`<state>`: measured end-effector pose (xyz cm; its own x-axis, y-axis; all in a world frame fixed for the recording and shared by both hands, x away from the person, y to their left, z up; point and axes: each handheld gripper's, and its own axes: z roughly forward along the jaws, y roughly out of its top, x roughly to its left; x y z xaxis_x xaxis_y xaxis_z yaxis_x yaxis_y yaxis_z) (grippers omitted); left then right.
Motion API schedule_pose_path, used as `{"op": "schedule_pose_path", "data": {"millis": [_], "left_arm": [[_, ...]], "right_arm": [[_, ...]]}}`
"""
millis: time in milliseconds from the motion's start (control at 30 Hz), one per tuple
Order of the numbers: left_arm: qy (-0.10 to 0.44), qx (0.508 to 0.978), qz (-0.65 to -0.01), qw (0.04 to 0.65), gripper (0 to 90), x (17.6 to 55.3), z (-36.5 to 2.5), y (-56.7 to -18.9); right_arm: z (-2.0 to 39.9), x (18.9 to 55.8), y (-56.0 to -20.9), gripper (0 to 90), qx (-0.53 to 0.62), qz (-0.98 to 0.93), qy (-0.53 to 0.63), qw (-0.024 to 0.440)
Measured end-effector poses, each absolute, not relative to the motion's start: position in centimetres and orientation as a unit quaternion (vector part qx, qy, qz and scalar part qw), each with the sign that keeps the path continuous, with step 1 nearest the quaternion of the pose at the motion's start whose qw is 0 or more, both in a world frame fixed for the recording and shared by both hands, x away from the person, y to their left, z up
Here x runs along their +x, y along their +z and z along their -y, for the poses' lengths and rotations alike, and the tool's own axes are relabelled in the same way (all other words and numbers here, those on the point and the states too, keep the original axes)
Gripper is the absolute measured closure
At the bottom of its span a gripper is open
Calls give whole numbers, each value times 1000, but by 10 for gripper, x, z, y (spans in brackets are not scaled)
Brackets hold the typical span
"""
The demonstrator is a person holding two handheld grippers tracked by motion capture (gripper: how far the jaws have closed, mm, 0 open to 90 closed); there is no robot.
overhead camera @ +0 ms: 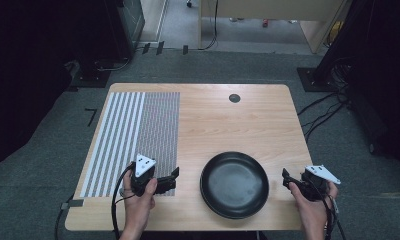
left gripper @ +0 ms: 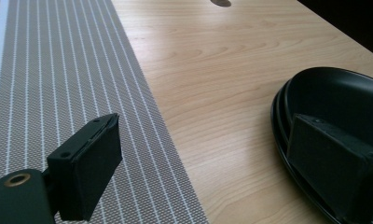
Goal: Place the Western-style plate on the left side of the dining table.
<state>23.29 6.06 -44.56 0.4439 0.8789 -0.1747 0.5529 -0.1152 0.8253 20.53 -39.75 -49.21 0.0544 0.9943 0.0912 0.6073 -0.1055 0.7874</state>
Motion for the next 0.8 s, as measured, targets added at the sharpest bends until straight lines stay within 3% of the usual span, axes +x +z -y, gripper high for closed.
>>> {"op": "schedule_pose_path", "data": {"millis": [367,533,733,800], "left_arm": [[165,736,-479,449,98,228,-45,-448],[154,745,-469,449,98,225,-35,-452],[135,750,-464,452,98,223,-27,-456],[127,751,-462,455,98,223,-24,-458]], "right_arm": [[385,196,-473,268,652,-584,386,291],[375,193,-466,363,637,-582,414,289],[364,195,-471,534,602,-619,450,230],[361,196,-473,552,596,-622,459,218]]}}
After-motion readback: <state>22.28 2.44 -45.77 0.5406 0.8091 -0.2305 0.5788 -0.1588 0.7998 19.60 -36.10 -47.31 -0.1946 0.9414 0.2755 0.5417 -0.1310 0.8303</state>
